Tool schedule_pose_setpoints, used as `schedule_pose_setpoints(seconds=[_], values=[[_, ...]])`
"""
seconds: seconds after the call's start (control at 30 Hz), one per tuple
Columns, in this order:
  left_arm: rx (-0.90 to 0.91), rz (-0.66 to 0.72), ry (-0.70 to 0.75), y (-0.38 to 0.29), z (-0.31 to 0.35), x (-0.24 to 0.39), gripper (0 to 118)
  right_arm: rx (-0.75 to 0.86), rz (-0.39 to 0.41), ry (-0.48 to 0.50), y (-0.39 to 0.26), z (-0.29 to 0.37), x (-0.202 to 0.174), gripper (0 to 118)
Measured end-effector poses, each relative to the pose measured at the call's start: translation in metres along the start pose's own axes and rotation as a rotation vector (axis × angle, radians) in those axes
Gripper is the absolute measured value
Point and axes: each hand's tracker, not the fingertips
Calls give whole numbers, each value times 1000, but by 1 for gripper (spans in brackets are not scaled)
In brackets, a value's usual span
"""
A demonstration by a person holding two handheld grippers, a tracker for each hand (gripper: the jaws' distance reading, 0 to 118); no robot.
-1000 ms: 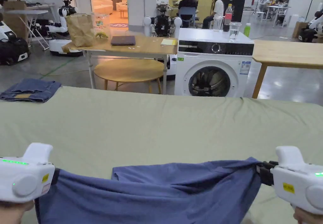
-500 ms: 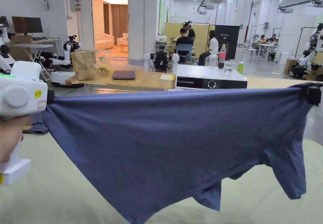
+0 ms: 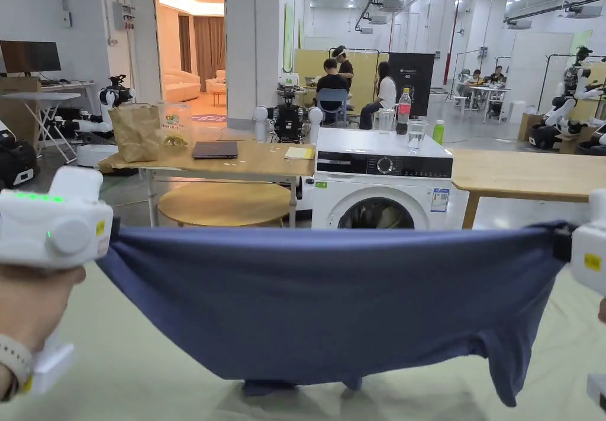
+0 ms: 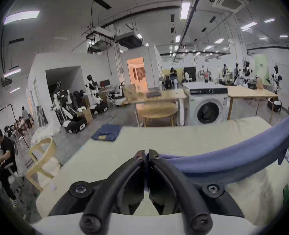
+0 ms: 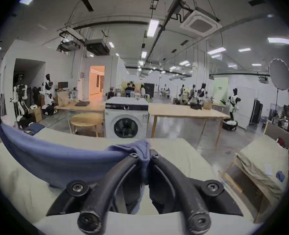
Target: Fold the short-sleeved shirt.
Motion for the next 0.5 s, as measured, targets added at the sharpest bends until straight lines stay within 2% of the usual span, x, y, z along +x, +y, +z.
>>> schedule_pose_setpoints(seconds=[0.1, 0.23, 0.3, 0.4, 0.5], values=[[-34, -8, -18, -44, -8, 8, 0, -26, -11, -8, -42, 3, 2, 4], [-53, -10, -54, -93, 23, -1, 0, -56, -14, 18, -91, 36, 17, 4], [-72, -13, -82, -123, 45, -6, 0, -83, 0, 29, -117, 59, 26, 4], [-143, -22, -100, -178, 77, -14, 0, -156, 61, 61, -167, 92, 33, 4], [-254, 15, -122, -240, 97, -22, 0, -275, 90, 84, -223, 120, 33, 4]])
